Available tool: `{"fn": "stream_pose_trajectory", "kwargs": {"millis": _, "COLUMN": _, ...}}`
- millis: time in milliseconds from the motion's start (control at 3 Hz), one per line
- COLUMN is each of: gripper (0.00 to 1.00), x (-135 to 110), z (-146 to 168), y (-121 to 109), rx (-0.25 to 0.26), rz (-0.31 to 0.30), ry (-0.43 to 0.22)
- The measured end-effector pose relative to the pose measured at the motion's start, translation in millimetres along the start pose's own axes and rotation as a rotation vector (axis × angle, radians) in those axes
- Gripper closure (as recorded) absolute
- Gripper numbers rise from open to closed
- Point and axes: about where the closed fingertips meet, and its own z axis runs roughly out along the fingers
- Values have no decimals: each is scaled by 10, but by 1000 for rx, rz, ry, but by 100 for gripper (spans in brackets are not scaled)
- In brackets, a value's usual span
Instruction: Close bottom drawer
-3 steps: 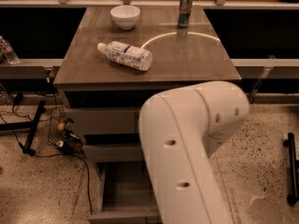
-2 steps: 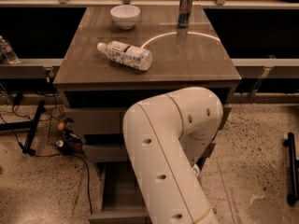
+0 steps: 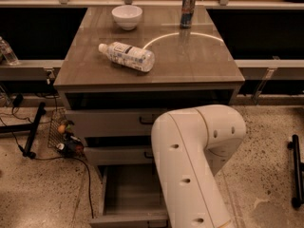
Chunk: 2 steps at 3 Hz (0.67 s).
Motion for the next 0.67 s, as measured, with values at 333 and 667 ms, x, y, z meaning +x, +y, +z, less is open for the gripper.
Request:
{"fn": "stream_pose_trajectory", "kwargs": {"millis": 333, "gripper": 0, "x": 72, "z": 92, "y": 48, "rx": 2, "rz": 20, "ry": -29}}
{"fn": "stream_pose_trajectory", "kwargs": {"millis": 667, "gripper": 26, "x": -9, "z": 192, "y": -37, "rx": 21, "rz": 15, "ry": -74}}
